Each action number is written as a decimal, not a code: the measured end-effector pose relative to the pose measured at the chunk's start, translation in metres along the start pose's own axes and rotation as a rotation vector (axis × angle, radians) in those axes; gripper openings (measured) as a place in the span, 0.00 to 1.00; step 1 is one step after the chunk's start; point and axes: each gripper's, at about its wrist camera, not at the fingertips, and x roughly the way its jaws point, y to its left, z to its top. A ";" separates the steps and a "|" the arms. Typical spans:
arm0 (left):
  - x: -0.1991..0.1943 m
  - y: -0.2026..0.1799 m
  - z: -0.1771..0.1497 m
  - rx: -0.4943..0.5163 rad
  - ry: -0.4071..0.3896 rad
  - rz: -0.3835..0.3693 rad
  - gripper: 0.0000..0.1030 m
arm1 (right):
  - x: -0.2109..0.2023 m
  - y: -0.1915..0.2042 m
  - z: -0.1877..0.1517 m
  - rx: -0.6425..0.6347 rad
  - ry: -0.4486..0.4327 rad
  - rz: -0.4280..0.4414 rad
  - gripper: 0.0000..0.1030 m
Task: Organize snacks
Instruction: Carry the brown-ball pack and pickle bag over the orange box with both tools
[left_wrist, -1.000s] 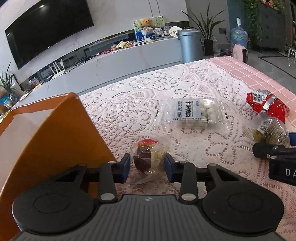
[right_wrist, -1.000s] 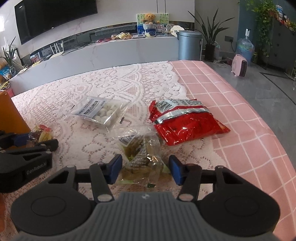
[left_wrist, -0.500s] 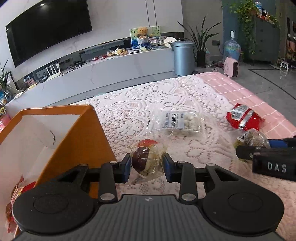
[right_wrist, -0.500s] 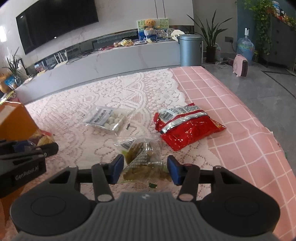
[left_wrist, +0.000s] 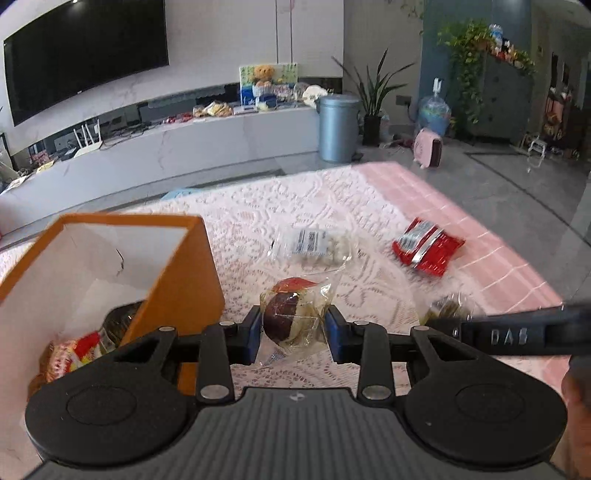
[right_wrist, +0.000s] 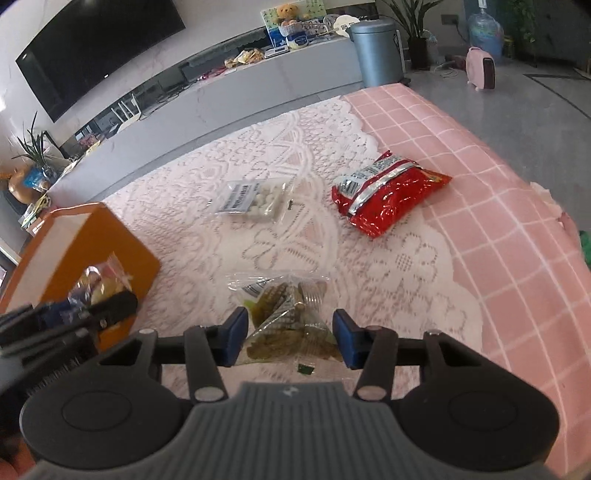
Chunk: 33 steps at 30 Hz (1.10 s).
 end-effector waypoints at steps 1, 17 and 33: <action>-0.006 0.000 0.002 0.006 -0.002 -0.006 0.38 | -0.007 0.003 -0.002 -0.004 -0.005 -0.005 0.47; -0.086 0.035 0.013 -0.002 -0.076 -0.076 0.38 | -0.094 0.084 -0.030 -0.183 -0.134 0.002 0.47; -0.094 0.152 0.011 -0.231 -0.077 0.044 0.38 | -0.090 0.203 -0.027 -0.440 -0.195 0.077 0.47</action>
